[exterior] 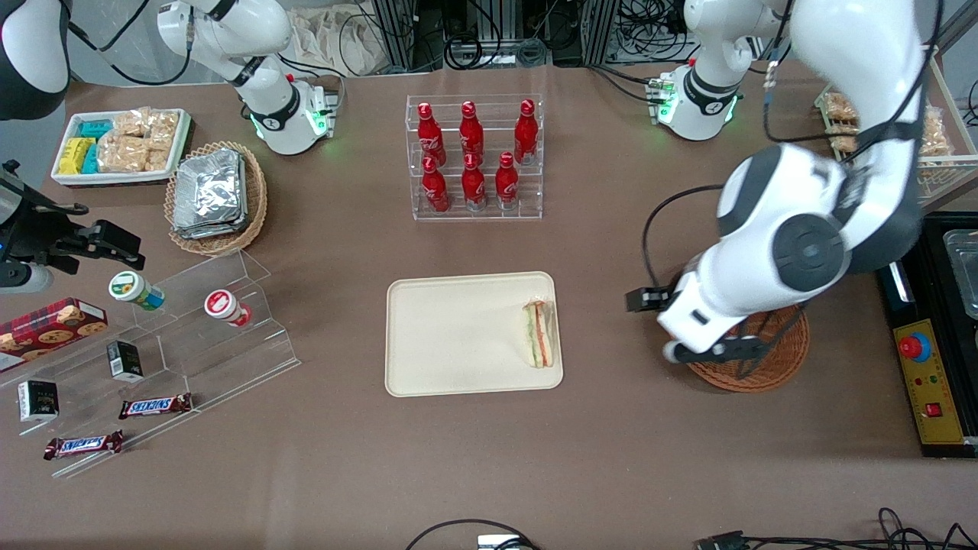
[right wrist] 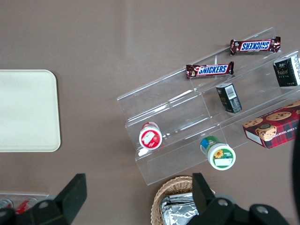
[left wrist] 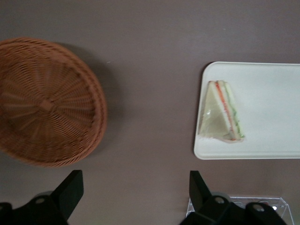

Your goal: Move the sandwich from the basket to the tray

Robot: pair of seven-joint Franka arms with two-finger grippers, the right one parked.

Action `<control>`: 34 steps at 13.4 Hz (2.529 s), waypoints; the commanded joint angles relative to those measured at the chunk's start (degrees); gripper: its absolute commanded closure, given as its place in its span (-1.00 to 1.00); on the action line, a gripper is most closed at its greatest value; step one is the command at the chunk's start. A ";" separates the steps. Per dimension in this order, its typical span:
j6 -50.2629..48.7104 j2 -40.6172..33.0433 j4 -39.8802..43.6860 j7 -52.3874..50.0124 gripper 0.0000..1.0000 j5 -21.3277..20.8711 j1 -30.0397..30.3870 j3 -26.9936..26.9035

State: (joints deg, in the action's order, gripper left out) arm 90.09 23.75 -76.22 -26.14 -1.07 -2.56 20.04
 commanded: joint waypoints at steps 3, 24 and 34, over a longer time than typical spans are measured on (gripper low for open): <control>-7.98 -9.77 -2.00 3.63 -1.00 -0.78 3.95 0.00; -4.06 -27.18 -23.10 24.56 -0.98 -3.15 0.90 -15.18; -0.18 -26.13 -22.22 25.26 -0.98 -0.60 0.80 -15.29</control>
State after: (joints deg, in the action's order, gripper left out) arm 89.28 -1.90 -97.80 -1.59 -2.27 -1.05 5.58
